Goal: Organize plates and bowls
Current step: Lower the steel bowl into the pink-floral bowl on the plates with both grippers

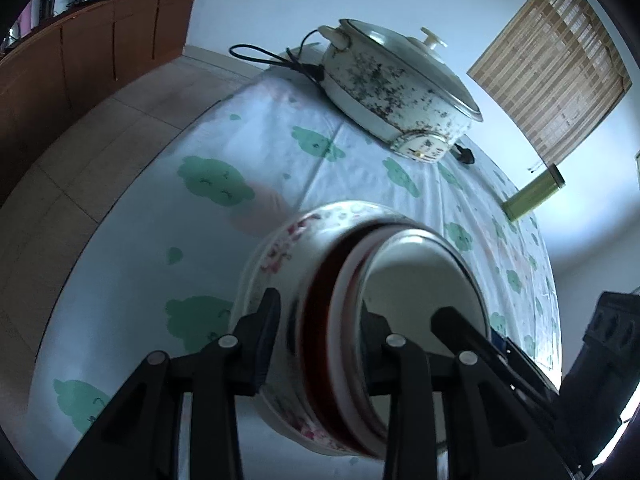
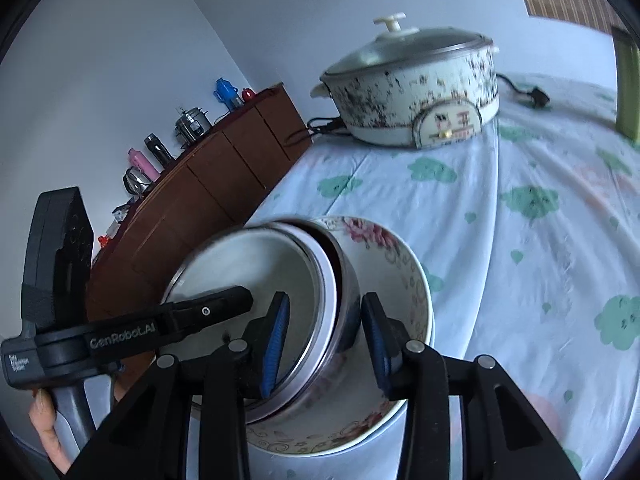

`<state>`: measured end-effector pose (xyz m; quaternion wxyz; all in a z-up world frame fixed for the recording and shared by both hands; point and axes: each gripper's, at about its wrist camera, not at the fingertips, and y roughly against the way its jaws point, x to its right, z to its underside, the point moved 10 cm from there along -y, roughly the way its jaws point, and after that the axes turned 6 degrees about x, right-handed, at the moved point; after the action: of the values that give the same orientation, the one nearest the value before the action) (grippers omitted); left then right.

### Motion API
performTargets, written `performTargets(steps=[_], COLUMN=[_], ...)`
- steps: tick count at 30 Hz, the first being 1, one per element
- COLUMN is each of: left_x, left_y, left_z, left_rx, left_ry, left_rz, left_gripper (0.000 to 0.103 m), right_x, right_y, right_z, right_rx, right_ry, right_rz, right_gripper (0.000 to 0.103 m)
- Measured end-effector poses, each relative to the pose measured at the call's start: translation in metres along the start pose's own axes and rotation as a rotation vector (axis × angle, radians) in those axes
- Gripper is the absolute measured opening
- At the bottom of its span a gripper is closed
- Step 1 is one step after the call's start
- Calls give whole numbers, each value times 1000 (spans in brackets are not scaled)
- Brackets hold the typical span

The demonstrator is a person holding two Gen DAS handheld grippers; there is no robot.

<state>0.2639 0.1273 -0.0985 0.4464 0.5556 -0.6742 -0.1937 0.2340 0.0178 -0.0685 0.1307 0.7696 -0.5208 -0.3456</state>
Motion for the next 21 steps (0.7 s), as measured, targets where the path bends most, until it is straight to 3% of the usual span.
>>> performTargets(steps=[8, 12, 21], left_x=[-1, 1, -1], left_y=[5, 17, 13], left_z=[-3, -7, -6], left_rx=[34, 112, 126], left_ry=[-22, -80, -88], left_rz=[-12, -75, -103], left_gripper=[36, 46, 47], right_x=[-1, -4, -5], right_y=[3, 5, 10], right_z=[1, 1, -5], right_rx=[28, 54, 109], right_ry=[15, 80, 199], right_rz=[1, 51, 156], right_gripper=[41, 41, 42])
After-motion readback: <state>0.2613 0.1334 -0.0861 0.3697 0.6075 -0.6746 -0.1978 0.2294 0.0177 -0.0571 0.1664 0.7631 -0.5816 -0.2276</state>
